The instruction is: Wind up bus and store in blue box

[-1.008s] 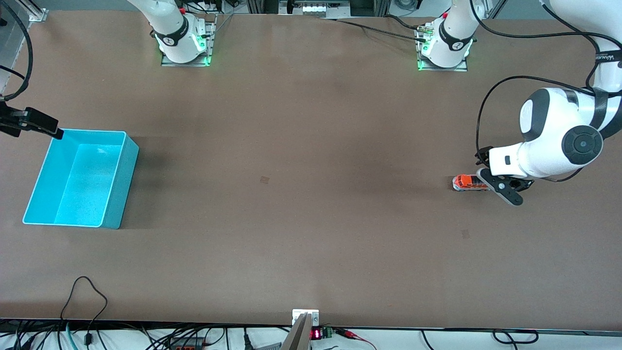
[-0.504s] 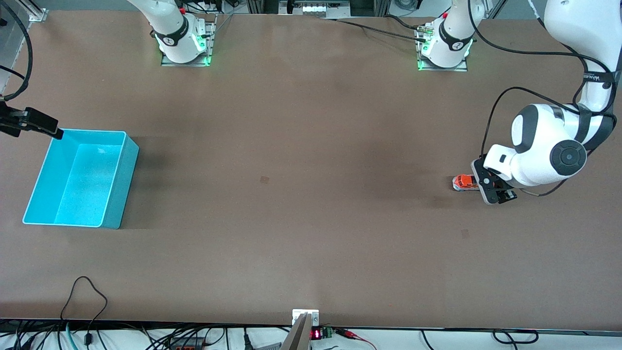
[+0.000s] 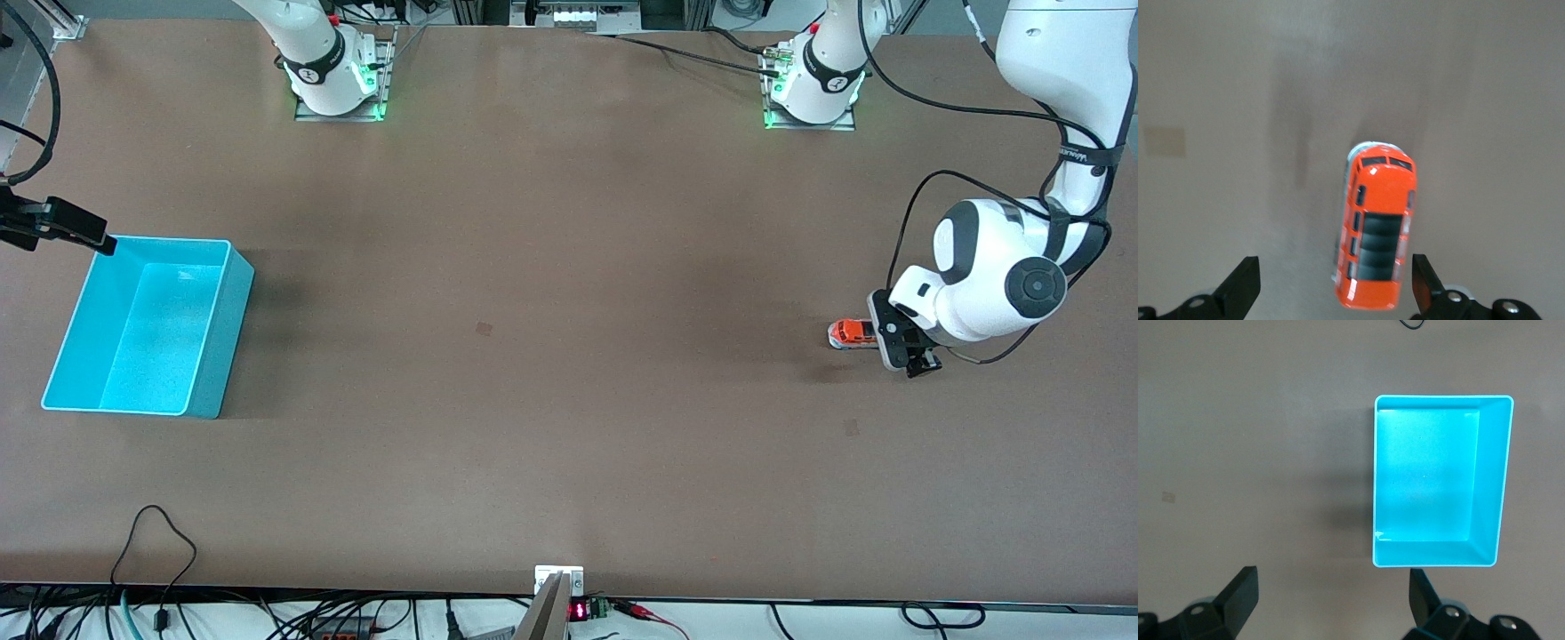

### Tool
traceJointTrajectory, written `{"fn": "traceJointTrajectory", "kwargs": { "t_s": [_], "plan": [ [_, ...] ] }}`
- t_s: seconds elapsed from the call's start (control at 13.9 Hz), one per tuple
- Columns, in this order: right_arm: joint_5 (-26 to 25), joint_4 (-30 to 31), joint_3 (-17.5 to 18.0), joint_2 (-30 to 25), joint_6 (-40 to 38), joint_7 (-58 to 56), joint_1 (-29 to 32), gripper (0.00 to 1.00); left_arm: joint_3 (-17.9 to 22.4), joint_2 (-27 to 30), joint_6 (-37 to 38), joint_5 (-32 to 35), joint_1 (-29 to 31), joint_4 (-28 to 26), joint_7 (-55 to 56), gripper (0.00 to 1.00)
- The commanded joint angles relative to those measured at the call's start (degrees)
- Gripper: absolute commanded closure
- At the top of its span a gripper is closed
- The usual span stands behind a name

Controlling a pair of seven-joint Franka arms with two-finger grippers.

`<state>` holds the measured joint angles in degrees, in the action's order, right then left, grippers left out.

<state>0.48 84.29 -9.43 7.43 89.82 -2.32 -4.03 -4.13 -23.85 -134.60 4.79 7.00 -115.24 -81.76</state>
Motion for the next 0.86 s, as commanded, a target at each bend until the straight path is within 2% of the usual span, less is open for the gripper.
{"fn": "traceJointTrajectory", "kwargs": {
  "t_s": [0.0,0.36,0.65,0.72,0.79],
  "plan": [
    [1.0,-0.8,-0.1,0.3,0.1,-0.1,0.1,0.0,-0.6,0.9,-4.6,1.1,-0.1,-3.8,-3.8,0.0],
    [0.9,-0.8,-0.1,0.3,0.1,-0.1,0.1,0.0,-0.7,1.1,-10.8,1.1,-0.1,-8.0,-3.8,0.0],
    [1.0,-0.8,-0.1,0.3,0.1,-0.2,0.1,0.0,-0.7,1.1,-10.9,1.0,0.0,-9.4,-3.8,0.0],
    [1.0,-0.8,-0.1,0.3,0.1,-0.2,0.1,0.0,-0.7,1.0,-10.9,1.0,0.0,-9.4,-3.8,0.01],
    [1.0,-0.8,-0.1,0.3,0.1,-0.2,0.0,0.0,-0.7,1.1,-10.9,1.0,0.0,-9.4,-3.8,0.06]
  ]
}}
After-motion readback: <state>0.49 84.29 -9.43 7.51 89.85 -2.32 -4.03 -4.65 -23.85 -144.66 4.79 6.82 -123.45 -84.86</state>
